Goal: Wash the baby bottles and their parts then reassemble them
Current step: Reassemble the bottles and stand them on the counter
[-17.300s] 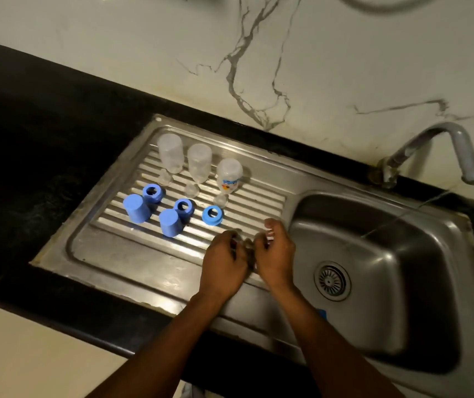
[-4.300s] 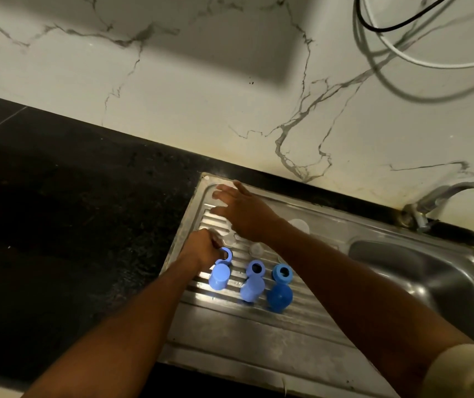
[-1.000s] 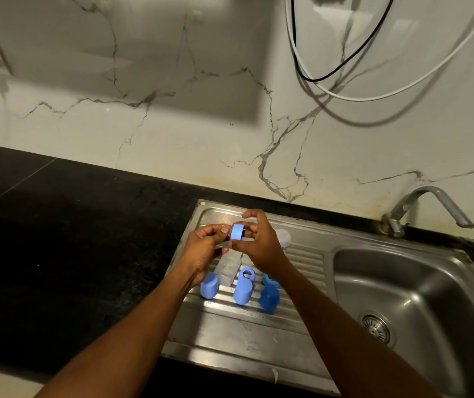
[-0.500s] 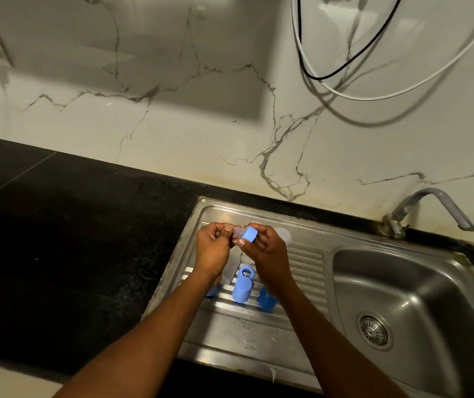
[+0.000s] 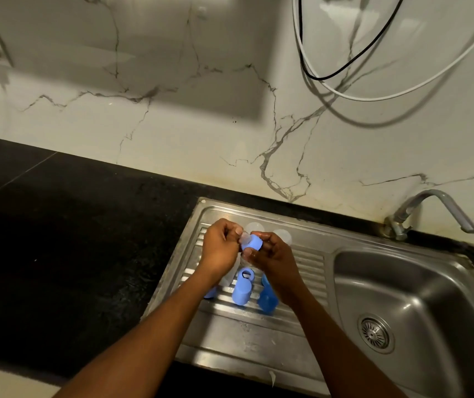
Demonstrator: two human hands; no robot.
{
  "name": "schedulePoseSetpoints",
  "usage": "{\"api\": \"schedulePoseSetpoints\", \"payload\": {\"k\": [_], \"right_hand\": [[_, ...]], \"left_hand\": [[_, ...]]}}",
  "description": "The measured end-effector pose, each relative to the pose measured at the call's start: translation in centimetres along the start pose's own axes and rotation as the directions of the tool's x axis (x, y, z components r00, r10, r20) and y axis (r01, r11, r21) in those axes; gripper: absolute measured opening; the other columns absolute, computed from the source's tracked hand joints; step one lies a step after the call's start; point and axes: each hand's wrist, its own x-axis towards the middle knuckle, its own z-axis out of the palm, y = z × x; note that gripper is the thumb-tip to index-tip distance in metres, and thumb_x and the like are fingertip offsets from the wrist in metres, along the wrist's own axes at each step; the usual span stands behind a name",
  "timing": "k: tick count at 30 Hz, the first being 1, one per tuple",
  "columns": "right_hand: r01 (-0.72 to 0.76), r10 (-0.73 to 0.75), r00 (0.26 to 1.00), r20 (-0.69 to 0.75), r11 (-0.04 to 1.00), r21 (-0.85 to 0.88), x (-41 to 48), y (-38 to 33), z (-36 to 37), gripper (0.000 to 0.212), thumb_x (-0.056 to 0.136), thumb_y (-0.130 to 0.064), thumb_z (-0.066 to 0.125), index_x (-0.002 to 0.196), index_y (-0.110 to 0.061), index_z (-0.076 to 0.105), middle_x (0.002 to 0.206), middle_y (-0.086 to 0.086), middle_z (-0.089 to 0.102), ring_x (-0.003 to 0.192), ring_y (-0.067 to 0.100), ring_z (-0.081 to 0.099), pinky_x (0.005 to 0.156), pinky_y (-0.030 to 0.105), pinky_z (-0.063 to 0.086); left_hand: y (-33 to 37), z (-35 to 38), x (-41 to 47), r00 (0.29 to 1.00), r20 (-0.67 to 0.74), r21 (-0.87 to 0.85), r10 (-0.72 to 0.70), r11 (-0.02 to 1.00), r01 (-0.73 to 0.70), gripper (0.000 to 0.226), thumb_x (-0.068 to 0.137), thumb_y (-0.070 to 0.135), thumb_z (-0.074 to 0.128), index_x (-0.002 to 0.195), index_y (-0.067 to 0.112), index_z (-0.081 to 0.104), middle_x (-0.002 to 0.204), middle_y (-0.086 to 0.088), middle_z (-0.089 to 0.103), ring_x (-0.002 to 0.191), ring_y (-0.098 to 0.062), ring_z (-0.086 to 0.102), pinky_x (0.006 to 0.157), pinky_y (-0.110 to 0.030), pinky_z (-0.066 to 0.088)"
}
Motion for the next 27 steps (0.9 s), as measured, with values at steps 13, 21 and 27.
{"api": "schedulePoseSetpoints", "payload": {"k": [13,21,27], "right_hand": [[0.127,-0.13,0.991,-0.023,0.987,-0.098,1.2,-1.1,0.7,0.038,0.085,-0.017,0.078,0.12,-0.019,0.063,0.111,-0.002,0.072,0.103,0.014,0.069,0.092,0.039,0.057],[0.159,-0.141,0.987,0.074,0.914,-0.374,1.9,-1.1,0.5,0.04,0.078,-0.027,0.085,0.109,-0.013,0.065,0.098,-0.005,0.07,0.087,0.003,0.066,0.078,0.017,0.052],[0.141,-0.174,0.985,-0.018,0.85,-0.508,2.8,-0.3,0.3,0.043,0.075,-0.027,0.086,0.109,-0.016,0.063,0.094,-0.01,0.065,0.08,0.003,0.061,0.073,0.014,0.049]], "left_hand": [[-0.3,-1.8,0.5,0.99,0.09,-0.082,0.112,0.991,-0.105,0.021,0.096,0.017,0.066,0.116,0.011,0.07,0.105,-0.003,0.074,0.1,-0.014,0.07,0.083,-0.023,0.058],[0.1,-2.9,1.5,0.981,0.127,0.006,0.146,0.989,-0.148,0.013,0.082,0.005,0.079,0.094,0.006,0.079,0.086,-0.006,0.077,0.082,-0.02,0.074,0.079,-0.031,0.061],[-0.5,-2.4,1.6,0.995,0.094,-0.139,0.018,0.99,-0.005,0.014,0.09,0.012,0.073,0.1,0.003,0.075,0.088,-0.015,0.075,0.08,-0.024,0.072,0.08,-0.036,0.062]]}}
